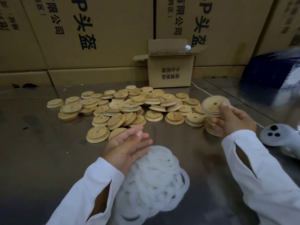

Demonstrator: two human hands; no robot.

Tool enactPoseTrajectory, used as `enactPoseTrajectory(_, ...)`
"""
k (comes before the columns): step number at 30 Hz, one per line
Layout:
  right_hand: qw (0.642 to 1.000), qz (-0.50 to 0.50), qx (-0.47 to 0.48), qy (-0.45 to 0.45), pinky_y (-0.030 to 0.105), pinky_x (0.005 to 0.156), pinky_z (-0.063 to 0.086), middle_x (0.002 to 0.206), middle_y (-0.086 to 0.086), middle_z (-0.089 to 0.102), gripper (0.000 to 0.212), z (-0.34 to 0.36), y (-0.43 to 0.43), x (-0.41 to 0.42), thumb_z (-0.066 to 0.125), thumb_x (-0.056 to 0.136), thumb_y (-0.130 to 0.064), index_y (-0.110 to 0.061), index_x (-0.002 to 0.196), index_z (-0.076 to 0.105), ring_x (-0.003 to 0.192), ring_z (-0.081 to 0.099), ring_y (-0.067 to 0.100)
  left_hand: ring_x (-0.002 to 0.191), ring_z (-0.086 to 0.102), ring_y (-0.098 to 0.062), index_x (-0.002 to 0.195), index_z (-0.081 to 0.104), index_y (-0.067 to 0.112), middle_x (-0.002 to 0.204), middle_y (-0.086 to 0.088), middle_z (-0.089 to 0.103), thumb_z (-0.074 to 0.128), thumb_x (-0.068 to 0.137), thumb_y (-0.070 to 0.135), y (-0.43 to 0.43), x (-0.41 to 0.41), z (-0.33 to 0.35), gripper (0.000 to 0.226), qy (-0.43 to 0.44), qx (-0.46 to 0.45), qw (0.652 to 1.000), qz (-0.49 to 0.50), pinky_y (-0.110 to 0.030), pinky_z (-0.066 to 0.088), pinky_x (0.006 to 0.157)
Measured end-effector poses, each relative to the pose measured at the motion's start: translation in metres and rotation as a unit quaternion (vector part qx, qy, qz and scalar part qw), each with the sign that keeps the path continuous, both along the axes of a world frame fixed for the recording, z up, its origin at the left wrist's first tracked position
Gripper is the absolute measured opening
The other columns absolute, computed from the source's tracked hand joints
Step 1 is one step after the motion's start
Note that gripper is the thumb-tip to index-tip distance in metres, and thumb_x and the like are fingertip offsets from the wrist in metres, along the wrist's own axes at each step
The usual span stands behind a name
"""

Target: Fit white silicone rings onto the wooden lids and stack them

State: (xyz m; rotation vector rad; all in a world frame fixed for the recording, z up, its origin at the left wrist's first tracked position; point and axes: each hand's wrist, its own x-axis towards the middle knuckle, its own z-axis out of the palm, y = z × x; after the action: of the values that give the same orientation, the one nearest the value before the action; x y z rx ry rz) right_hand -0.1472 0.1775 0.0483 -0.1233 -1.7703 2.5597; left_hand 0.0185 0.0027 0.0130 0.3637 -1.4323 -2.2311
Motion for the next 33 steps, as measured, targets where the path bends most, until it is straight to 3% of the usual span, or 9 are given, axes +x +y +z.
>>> enactPoseTrajectory(3, 0.999, -0.047, 0.005, -0.014, 0.017, 0.041, 0.049, 0.075, 0.005, 0.064, 0.026, -0.004, 0.014, -0.016, 0.070, 0.079, -0.029, -0.019, 0.097, 0.055, 0.053, 0.065, 0.012, 0.079, 0.071, -0.021, 0.098, 0.065, 0.013, 0.078, -0.004, 0.073, 0.062, 0.064, 0.020, -0.001, 0.000, -0.001, 0.035, 0.002, 0.001, 1.000, 0.000, -0.025, 0.056, 0.059)
enactPoseTrajectory(8, 0.996, -0.047, 0.057, -0.042, 0.017, 0.039, 0.048, 0.062, 0.008, 0.060, 0.032, -0.016, 0.020, -0.035, 0.071, 0.077, -0.031, -0.009, 0.095, 0.057, 0.037, 0.059, 0.007, 0.074, 0.071, -0.020, 0.094, 0.067, 0.013, 0.074, -0.004, 0.071, 0.062, 0.063, 0.020, -0.002, 0.001, -0.002, 0.033, 0.009, 0.013, 1.000, 0.000, -0.027, 0.056, 0.057)
enactPoseTrajectory(12, 0.978, -0.080, 0.175, -0.076, 0.030, 0.064, 0.049, 0.073, 0.008, 0.065, 0.045, -0.023, 0.017, -0.047, 0.065, 0.077, -0.043, -0.008, 0.105, 0.062, 0.066, 0.061, 0.022, 0.071, 0.071, -0.019, 0.095, 0.067, 0.012, 0.071, -0.004, 0.070, 0.062, 0.063, 0.019, -0.001, 0.001, -0.001, 0.033, 0.009, 0.015, 1.000, 0.001, -0.027, 0.056, 0.056)
enactPoseTrajectory(15, 0.954, -0.063, 0.288, -0.049, 0.026, 0.048, 0.036, 0.101, 0.018, 0.067, 0.045, -0.023, 0.020, -0.049, 0.057, 0.083, -0.043, -0.005, 0.107, 0.063, 0.089, 0.062, 0.034, 0.069, 0.070, -0.019, 0.096, 0.066, 0.012, 0.070, -0.003, 0.070, 0.063, 0.063, 0.019, 0.000, 0.001, -0.001, 0.034, 0.002, 0.006, 1.000, 0.005, -0.026, 0.056, 0.056)
enactPoseTrajectory(17, 0.945, -0.052, 0.322, -0.030, 0.027, 0.055, 0.041, 0.108, 0.019, 0.066, 0.046, -0.022, 0.019, -0.050, 0.057, 0.084, -0.042, -0.004, 0.108, 0.063, 0.098, 0.060, 0.033, 0.069, 0.070, -0.018, 0.097, 0.066, 0.013, 0.070, -0.003, 0.070, 0.063, 0.063, 0.020, 0.001, 0.001, -0.001, 0.034, -0.001, -0.001, 1.000, 0.008, -0.025, 0.056, 0.057)
enactPoseTrajectory(21, 0.955, -0.134, 0.258, -0.065, 0.032, 0.076, 0.039, 0.093, 0.003, 0.053, 0.047, -0.018, 0.012, -0.045, 0.066, 0.077, -0.043, -0.014, 0.111, 0.050, 0.088, 0.053, 0.025, 0.069, 0.070, -0.018, 0.097, 0.066, 0.013, 0.071, -0.002, 0.070, 0.063, 0.064, 0.021, 0.001, 0.001, 0.000, 0.034, -0.005, -0.005, 1.000, 0.012, -0.025, 0.056, 0.058)
enactPoseTrajectory(23, 0.952, -0.166, 0.253, 0.048, 0.034, 0.078, 0.042, 0.074, -0.004, 0.049, 0.034, -0.014, 0.007, -0.036, 0.066, 0.079, -0.036, -0.018, 0.103, 0.048, 0.075, 0.052, 0.018, 0.069, 0.070, -0.018, 0.096, 0.066, 0.013, 0.071, -0.002, 0.070, 0.063, 0.063, 0.021, 0.002, 0.001, -0.001, 0.033, -0.006, -0.005, 1.000, 0.017, -0.025, 0.056, 0.057)
enactPoseTrajectory(28, 0.870, 0.020, 0.349, 0.348, 0.022, 0.061, 0.043, 0.060, -0.009, 0.052, 0.019, -0.018, -0.032, -0.007, 0.064, 0.079, -0.021, -0.029, 0.087, 0.048, 0.062, 0.052, 0.006, 0.061, 0.068, -0.016, 0.077, 0.070, 0.013, 0.065, -0.004, 0.068, 0.064, 0.062, 0.019, 0.003, 0.001, -0.002, 0.018, 0.006, -0.003, 0.998, 0.057, -0.023, 0.054, 0.051)
enactPoseTrajectory(33, 0.741, 0.195, 0.530, 0.363, 0.030, 0.087, 0.043, 0.114, 0.000, 0.055, 0.031, -0.040, -0.078, -0.016, 0.061, 0.082, -0.025, -0.022, 0.112, 0.051, 0.107, 0.050, 0.018, 0.056, 0.065, -0.012, 0.075, 0.062, 0.006, 0.059, -0.001, 0.065, 0.062, 0.062, 0.018, 0.001, 0.000, -0.002, 0.017, 0.012, -0.013, 0.996, 0.091, -0.020, 0.053, 0.051)
